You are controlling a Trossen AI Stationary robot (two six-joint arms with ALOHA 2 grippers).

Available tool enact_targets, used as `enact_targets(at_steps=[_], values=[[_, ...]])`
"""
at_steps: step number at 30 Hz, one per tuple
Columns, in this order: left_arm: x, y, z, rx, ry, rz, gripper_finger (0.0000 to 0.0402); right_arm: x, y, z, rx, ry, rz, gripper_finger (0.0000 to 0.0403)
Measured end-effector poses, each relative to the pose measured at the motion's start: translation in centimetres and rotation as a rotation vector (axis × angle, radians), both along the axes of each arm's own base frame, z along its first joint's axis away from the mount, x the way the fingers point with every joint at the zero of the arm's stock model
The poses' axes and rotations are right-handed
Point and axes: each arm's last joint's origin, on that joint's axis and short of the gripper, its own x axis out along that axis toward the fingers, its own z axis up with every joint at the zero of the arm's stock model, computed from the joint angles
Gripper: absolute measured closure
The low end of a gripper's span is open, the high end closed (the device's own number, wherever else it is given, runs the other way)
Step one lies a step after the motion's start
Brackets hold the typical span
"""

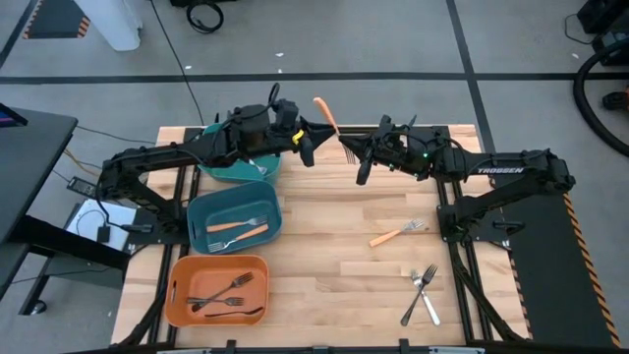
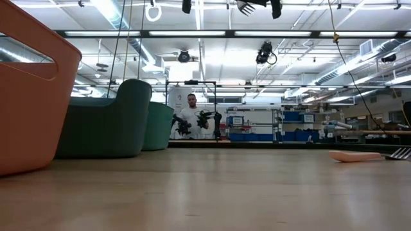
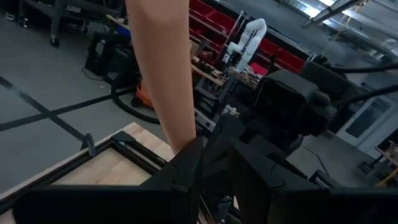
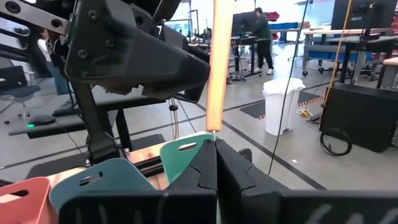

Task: Sort silverware by color (type)
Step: Put the orange fork into the blue bin

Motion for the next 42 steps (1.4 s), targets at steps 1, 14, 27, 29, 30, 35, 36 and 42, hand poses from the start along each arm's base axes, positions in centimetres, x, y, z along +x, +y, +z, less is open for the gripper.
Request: enact_targets(at_steps=[1, 14, 27, 29, 30, 35, 36, 42], values=[[0.0, 0.0, -0.1, -0.002, 0.006, -0.01, 0.0317, 0.0, 0.0, 0.0, -0.003, 0.0, -0.001, 0.0403], [-0.8, 0.9, 0.6, 0.025, -0.002, -0.092, 0.0317, -2.8, -0.1, 2.3, -0.012, -0.1, -0.018, 0.0403], [-0.6, 1.2, 0.9, 0.015, -0.077, -0.248, 0.0317, -2.0, 0.3, 2.0, 0.095, -0.138, 0.131, 0.0403], [-0.6, 1.3, 0.9, 0.014, -0.074, -0.247, 0.0317, -1.9, 0.3, 2.0, 0.109, -0.149, 0.152, 0.0403], [-0.6, 1.3, 0.9, 0.014, -0.074, -0.247, 0.0317, -1.8, 0.3, 2.0, 0.115, -0.149, 0.157, 0.0403], [-0.6, 1.3, 0.9, 0.015, -0.074, -0.247, 0.0317, -1.8, 0.4, 2.0, 0.139, -0.159, 0.183, 0.0403], [-0.6, 1.3, 0.9, 0.015, -0.075, -0.248, 0.0317, -1.8, 0.4, 2.0, 0.144, -0.163, 0.187, 0.0403], [-0.6, 1.3, 0.9, 0.016, -0.075, -0.248, 0.0317, -1.7, 0.5, 1.9, 0.192, -0.17, 0.218, 0.0403]])
